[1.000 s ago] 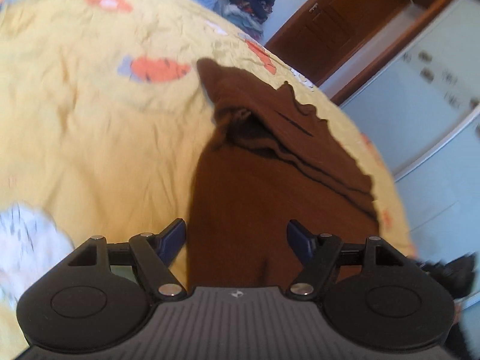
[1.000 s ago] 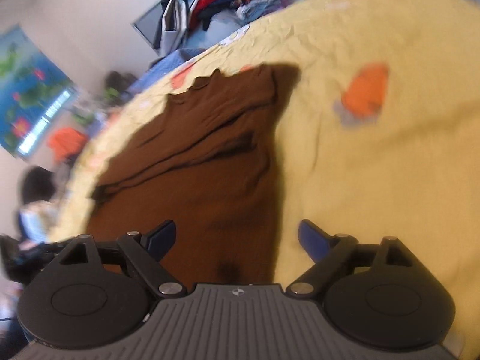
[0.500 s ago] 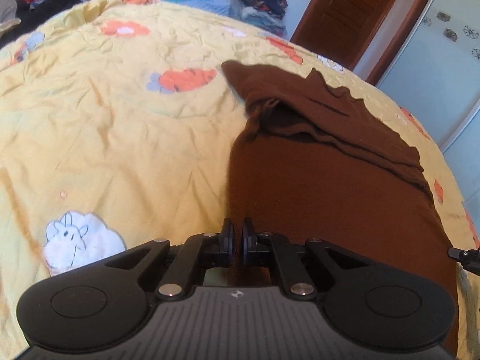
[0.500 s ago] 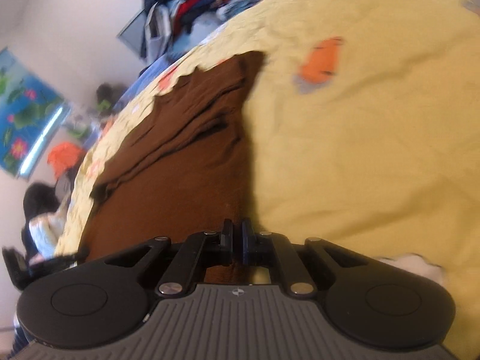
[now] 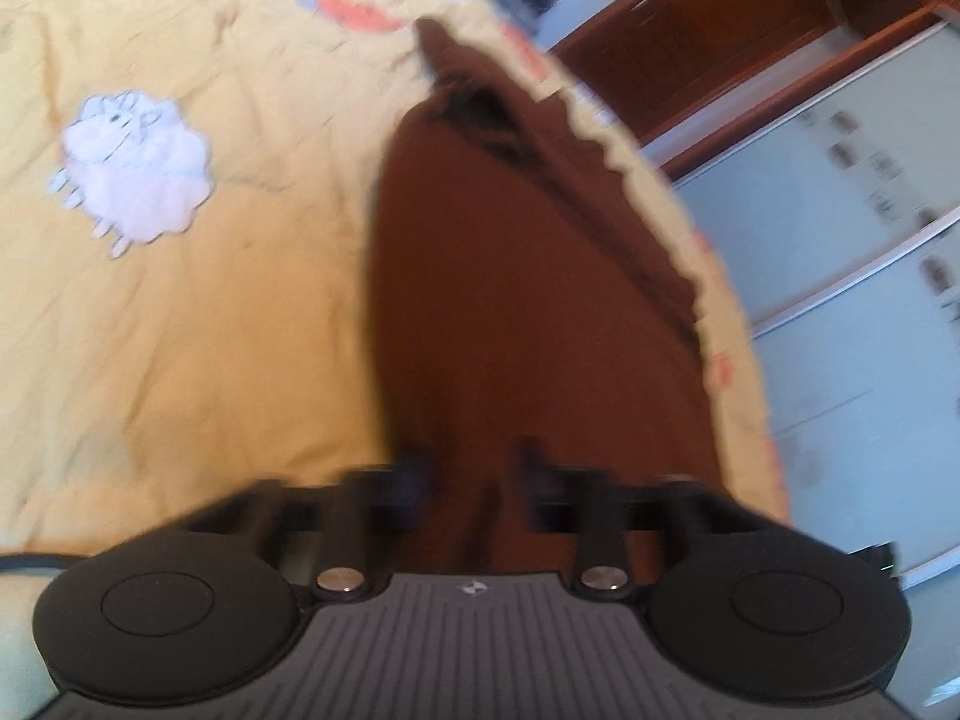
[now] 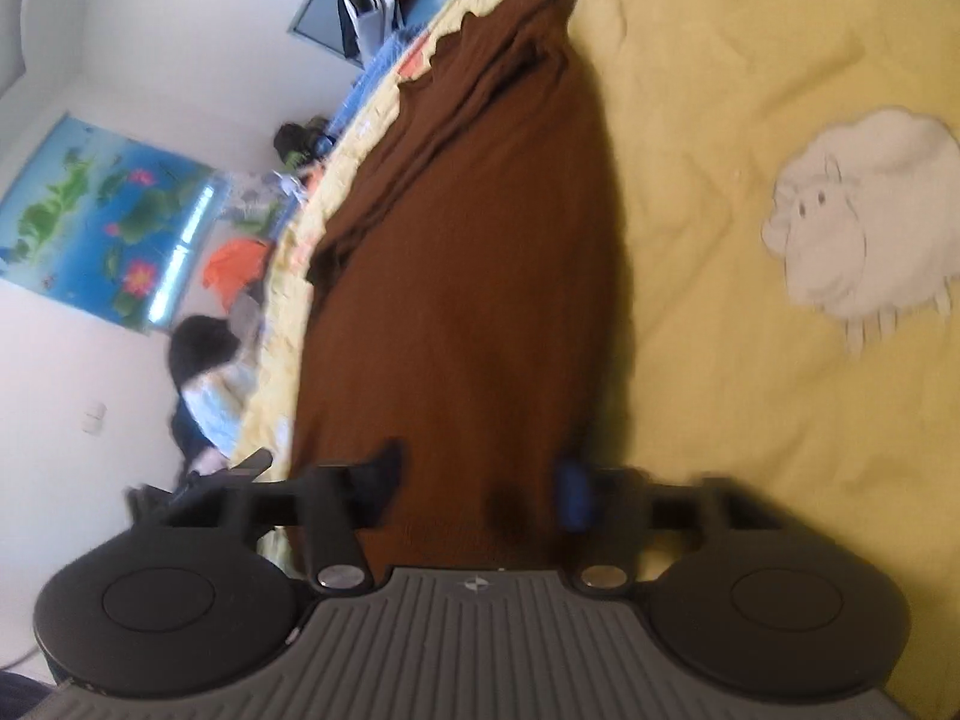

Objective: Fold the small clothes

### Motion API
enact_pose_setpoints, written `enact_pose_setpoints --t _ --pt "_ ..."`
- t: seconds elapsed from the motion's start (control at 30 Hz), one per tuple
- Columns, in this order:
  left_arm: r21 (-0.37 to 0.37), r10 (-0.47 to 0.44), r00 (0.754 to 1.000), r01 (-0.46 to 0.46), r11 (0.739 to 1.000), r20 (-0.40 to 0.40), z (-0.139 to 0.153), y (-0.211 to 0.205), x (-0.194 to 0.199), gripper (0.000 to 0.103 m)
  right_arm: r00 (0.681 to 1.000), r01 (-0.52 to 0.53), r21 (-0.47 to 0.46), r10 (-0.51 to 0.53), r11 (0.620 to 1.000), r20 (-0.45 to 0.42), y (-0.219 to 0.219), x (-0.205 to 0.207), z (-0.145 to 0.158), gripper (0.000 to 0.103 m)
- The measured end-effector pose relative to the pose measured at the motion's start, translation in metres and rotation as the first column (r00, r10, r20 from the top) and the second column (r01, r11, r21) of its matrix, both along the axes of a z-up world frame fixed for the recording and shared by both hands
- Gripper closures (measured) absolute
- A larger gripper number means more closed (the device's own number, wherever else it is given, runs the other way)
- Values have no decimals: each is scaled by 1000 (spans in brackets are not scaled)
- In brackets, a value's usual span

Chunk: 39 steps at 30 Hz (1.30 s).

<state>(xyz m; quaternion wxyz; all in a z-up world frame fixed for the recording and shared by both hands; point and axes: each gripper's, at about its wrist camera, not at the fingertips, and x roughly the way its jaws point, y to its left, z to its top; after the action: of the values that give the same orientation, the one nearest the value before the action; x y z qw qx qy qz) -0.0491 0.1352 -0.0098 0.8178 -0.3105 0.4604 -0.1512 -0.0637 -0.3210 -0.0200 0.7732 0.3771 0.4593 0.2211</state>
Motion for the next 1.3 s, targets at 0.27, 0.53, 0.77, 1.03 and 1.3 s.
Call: enact_pose_setpoints --t 0.27,0.53,0.77,1.03,1.3 --pt "143 -39 999 34 989 33 12 15 -10 95 997 82 -26 -82 996 9 -32 -15 -9 96" --pt "-84 -112 994 113 990 16 5 1 -47 46 1000 14 45 -14 999 5 -5 -38 -2 43" --pt "138 -87 996 81 987 34 11 13 -55 98 1000 11 -59 -10 998 8 -20 -44 -3 97" --pt "274 -88 988 50 960 129 68 21 -36 65 987 139 -241 -113 961 118 -14 -35 41 38" --pt "442 -60 958 -74 894 282 61 -85 66 14 948 162 -404 -29 900 317 87 93 57 19"
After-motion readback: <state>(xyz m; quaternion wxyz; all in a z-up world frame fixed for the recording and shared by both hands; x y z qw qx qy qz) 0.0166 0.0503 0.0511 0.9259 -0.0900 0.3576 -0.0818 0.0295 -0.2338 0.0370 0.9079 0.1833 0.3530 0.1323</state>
